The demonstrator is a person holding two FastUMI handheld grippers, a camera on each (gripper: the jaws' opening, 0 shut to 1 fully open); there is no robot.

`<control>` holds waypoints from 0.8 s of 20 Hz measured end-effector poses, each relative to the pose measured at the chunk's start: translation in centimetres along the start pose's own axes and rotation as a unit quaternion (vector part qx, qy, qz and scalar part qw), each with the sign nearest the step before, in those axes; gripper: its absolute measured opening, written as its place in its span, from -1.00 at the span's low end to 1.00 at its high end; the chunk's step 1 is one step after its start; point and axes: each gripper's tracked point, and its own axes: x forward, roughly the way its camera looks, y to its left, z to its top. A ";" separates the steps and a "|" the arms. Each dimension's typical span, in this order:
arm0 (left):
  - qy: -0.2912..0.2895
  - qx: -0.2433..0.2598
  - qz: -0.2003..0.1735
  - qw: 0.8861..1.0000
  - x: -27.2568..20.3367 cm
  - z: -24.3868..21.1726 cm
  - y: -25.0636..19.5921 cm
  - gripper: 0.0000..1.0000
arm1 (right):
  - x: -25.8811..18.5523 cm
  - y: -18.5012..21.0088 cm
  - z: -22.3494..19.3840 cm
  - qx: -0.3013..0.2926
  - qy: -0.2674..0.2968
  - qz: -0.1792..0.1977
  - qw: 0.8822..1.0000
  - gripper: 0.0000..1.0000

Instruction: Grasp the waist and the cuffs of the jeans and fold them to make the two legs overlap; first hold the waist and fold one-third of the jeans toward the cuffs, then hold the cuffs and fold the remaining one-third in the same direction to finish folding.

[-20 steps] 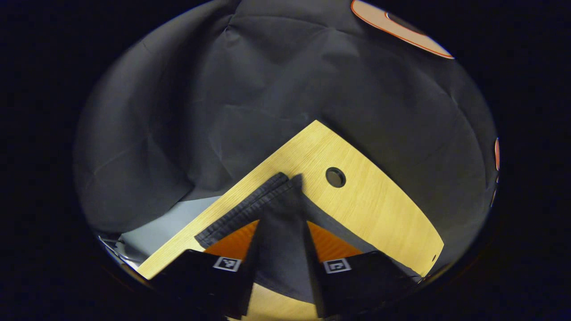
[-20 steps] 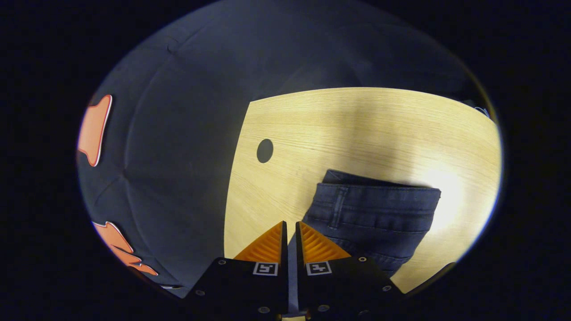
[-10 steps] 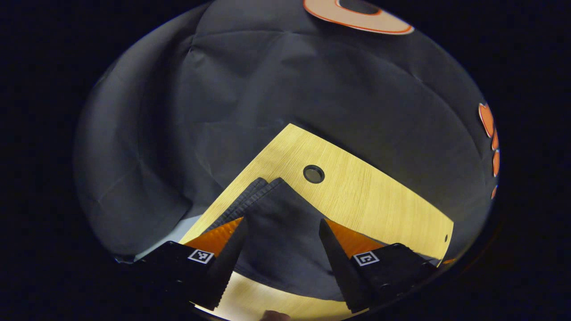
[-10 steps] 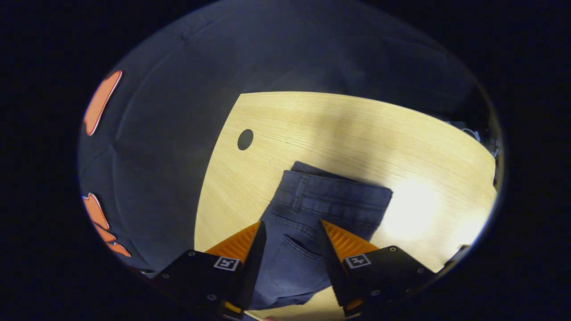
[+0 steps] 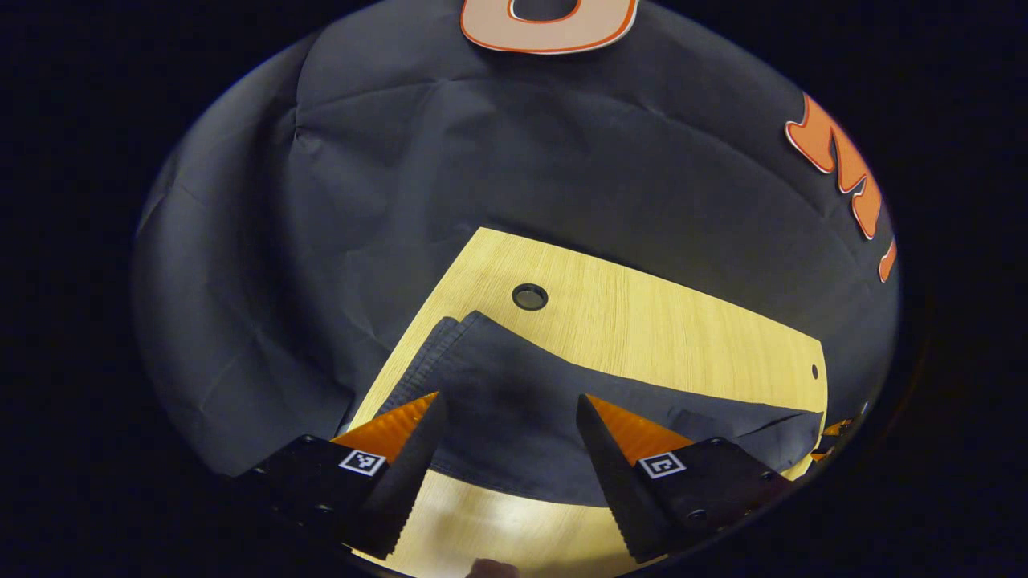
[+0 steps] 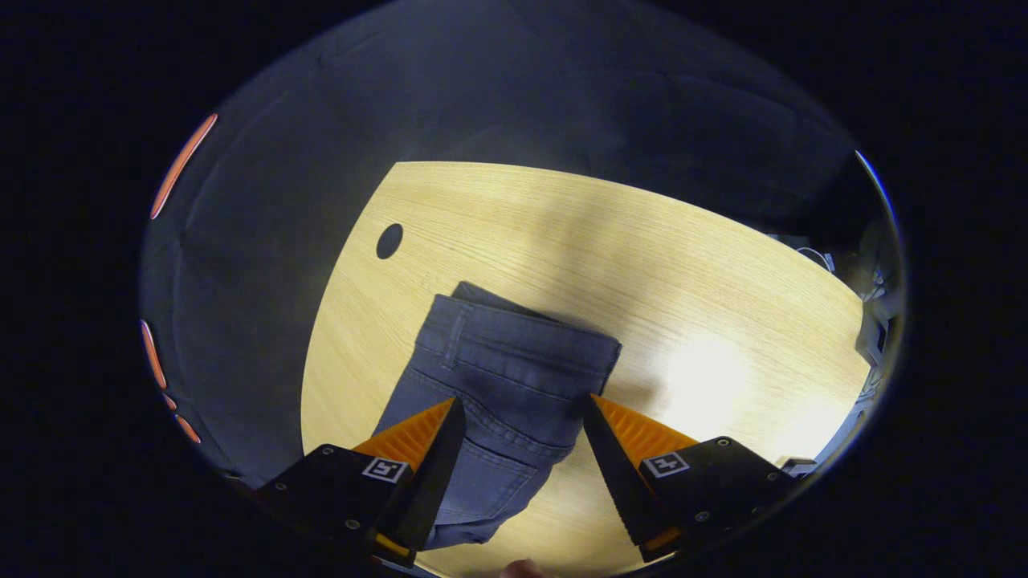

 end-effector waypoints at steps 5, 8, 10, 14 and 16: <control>-0.006 0.032 0.007 0.999 0.2 -1.1 -0.2 0.97 | 0.9 -0.5 0.0 0.004 -0.001 -0.011 1.000 0.82; -0.009 0.029 0.011 0.999 0.7 -1.7 -0.2 0.96 | 1.4 -0.9 -0.5 -0.004 0.007 -0.026 1.000 0.82; -0.009 0.031 0.015 0.999 0.7 -1.6 -0.1 0.97 | 1.9 -1.2 -0.8 -0.014 0.007 -0.037 0.999 0.82; -0.005 0.040 0.022 0.999 0.7 -1.6 0.2 0.97 | 2.3 -1.4 -0.7 -0.022 0.000 -0.051 0.998 0.80; -0.001 0.036 0.023 0.999 0.7 -1.6 0.0 0.96 | 2.1 -1.7 -0.7 -0.024 0.005 -0.056 0.998 0.72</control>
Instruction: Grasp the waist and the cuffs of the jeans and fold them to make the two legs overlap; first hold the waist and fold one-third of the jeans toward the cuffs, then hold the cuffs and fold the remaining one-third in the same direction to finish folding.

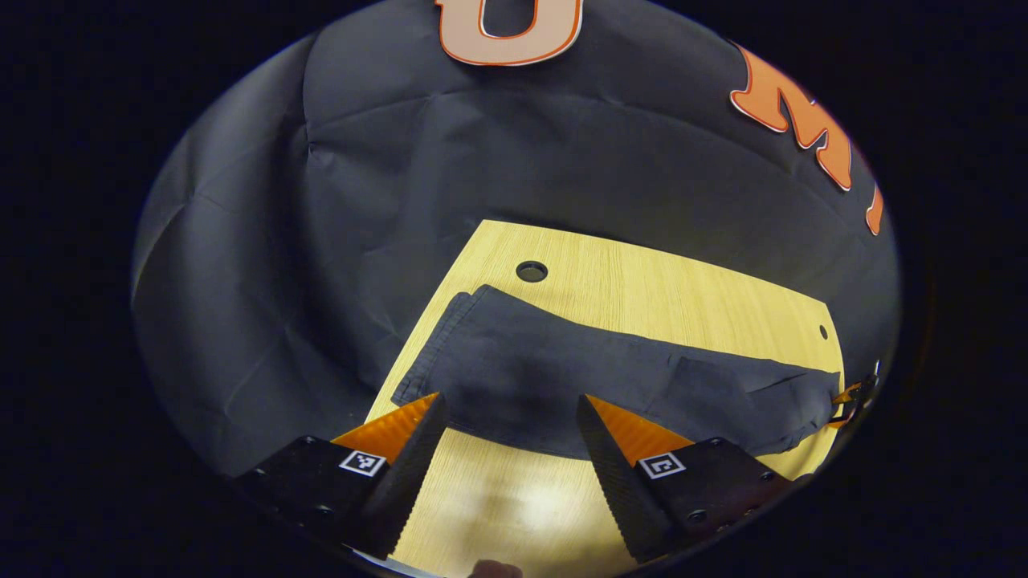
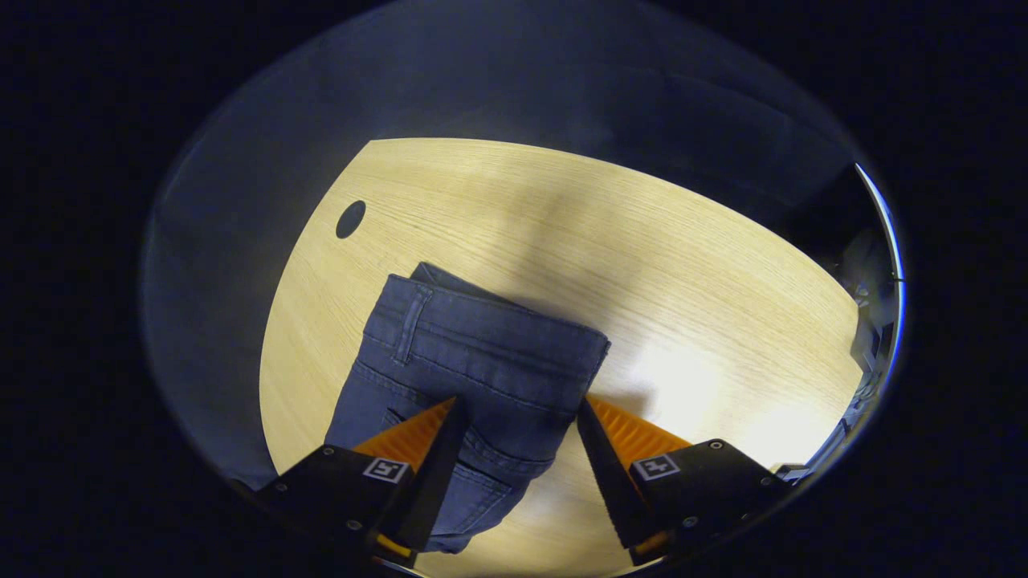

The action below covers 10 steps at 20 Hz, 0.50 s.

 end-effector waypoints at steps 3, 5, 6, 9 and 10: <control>0.003 -0.007 -0.003 1.000 -0.1 0.2 -0.3 0.96 | 0.6 0.5 -0.3 0.005 0.001 0.014 1.000 0.27; 0.005 -0.003 -0.002 1.000 0.1 0.2 -0.4 0.96 | 0.6 0.7 -0.5 0.005 -0.003 0.023 1.000 -0.07; 0.003 0.000 0.000 1.000 0.1 0.3 -0.2 0.97 | 0.5 0.7 -0.4 0.012 -0.011 0.022 1.000 -0.20; 0.004 0.015 0.007 1.000 0.5 0.2 0.0 0.96 | -0.3 1.1 -0.3 0.003 -0.018 0.040 0.999 -0.34; 0.003 0.016 0.007 1.000 0.5 0.1 0.0 0.96 | -0.8 1.3 0.0 0.007 -0.026 0.049 0.998 -0.34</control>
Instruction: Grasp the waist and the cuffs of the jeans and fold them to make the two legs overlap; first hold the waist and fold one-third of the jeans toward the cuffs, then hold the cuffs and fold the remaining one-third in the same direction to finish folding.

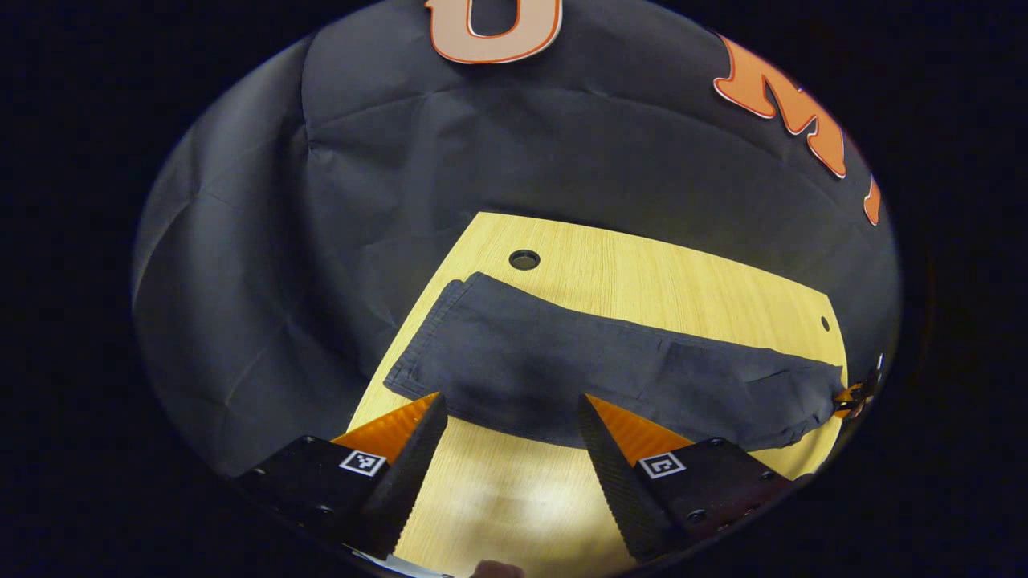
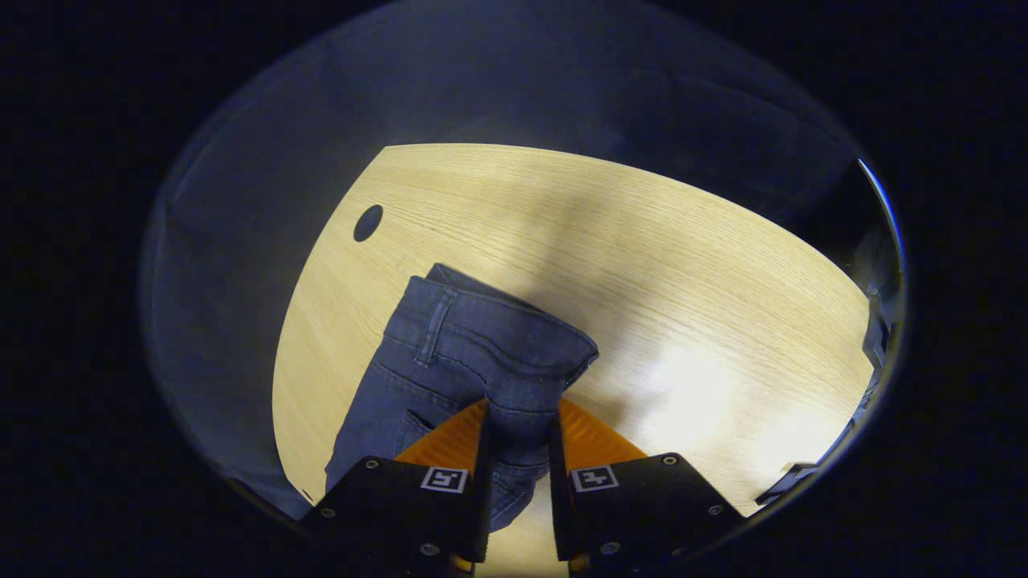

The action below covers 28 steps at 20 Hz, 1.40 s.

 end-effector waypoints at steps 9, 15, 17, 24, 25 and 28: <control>0.001 -0.010 -0.009 1.000 0.3 0.6 -0.8 0.96 | -4.3 6.0 1.2 -0.004 -0.037 0.149 0.988 -0.35; 0.004 -0.012 -0.019 1.000 0.3 0.8 -1.3 0.96 | -7.6 10.1 -0.2 -0.016 -0.054 0.222 0.973 -0.36; 0.005 -0.008 -0.025 1.000 0.2 0.8 -1.3 0.96 | -8.8 11.5 -1.2 -0.023 -0.057 0.240 0.969 -0.36; 0.001 -0.009 -0.040 0.999 0.2 0.7 -1.4 0.96 | -12.2 16.0 -5.5 -0.065 -0.046 0.282 0.956 -0.35; 0.000 -0.009 -0.039 0.999 0.1 0.7 -1.4 0.93 | -12.5 16.6 -6.3 -0.072 -0.042 0.284 0.955 -0.36; 0.001 -0.012 -0.037 0.999 0.0 0.6 -1.3 0.96 | -13.6 18.8 -8.8 -0.095 -0.034 0.297 0.950 -0.35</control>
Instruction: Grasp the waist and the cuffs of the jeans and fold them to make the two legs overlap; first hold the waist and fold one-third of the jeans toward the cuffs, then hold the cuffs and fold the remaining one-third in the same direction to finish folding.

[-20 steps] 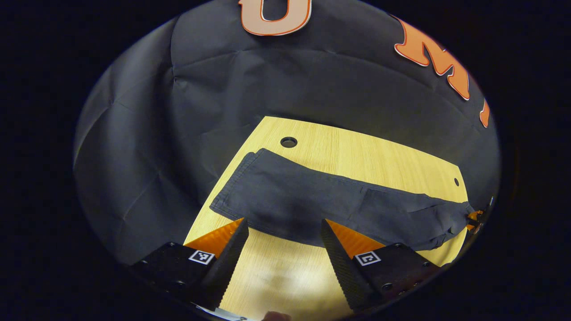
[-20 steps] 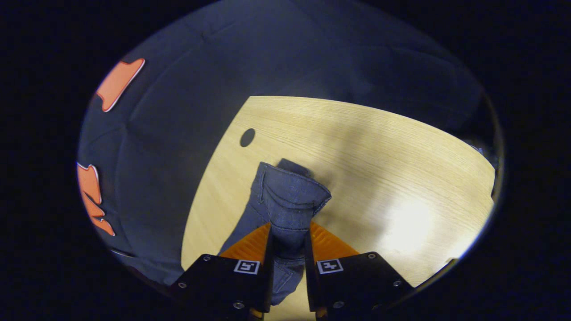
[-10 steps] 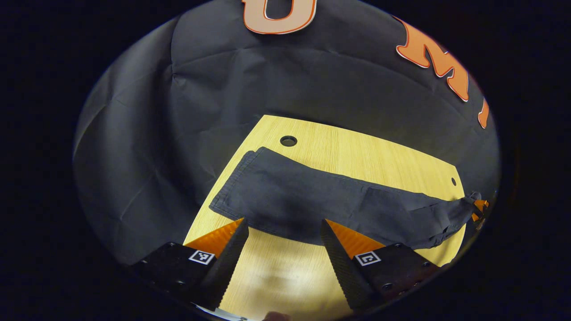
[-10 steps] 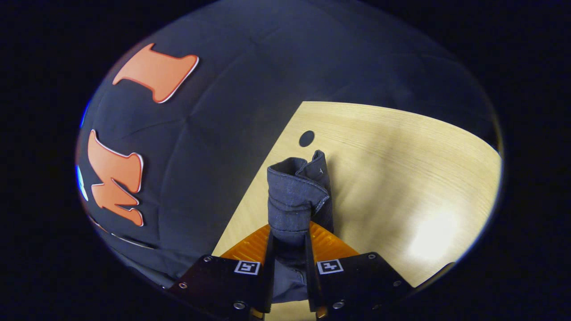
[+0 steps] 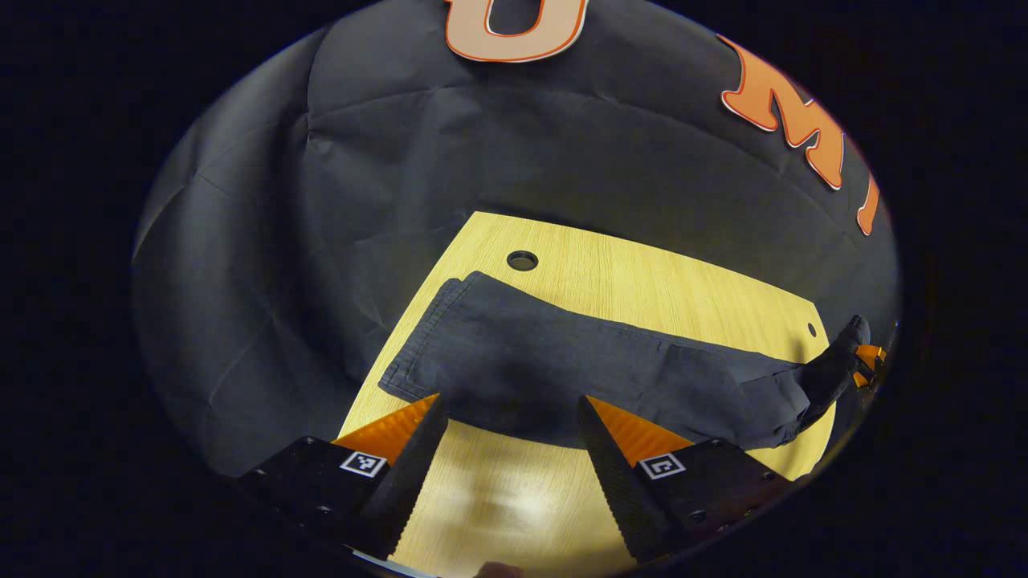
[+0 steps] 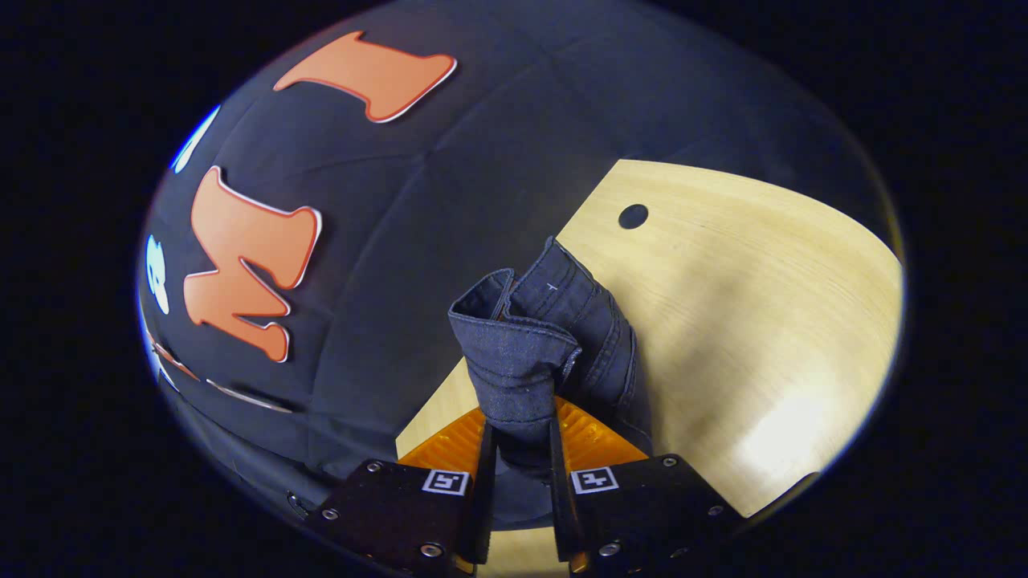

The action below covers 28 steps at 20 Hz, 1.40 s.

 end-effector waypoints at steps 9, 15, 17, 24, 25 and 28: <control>0.004 -0.014 0.002 1.000 -0.4 -0.2 0.0 0.96 | 2.2 7.1 -6.7 -0.065 0.057 0.033 0.996 -0.36; 0.015 -0.026 0.007 1.000 -0.6 -0.3 -0.1 0.96 | 5.2 7.0 -12.6 -0.099 0.100 -0.007 0.990 -0.36; 0.022 -0.038 0.006 0.999 -0.8 -0.3 -0.3 0.96 | 6.4 6.4 -14.7 -0.114 0.113 -0.037 0.986 -0.36; 0.046 -0.097 0.003 0.994 -1.2 0.3 -0.6 0.96 | 7.8 4.8 -19.5 -0.154 0.152 -0.096 0.972 0.05; 0.052 -0.110 0.001 0.993 -1.0 0.0 -0.6 0.93 | 7.8 4.8 -19.5 -0.158 0.151 -0.102 0.971 0.07; 0.072 -0.149 -0.008 0.986 -0.9 0.0 -1.1 0.96 | 8.0 6.3 -21.2 -0.126 0.174 -0.081 0.973 0.42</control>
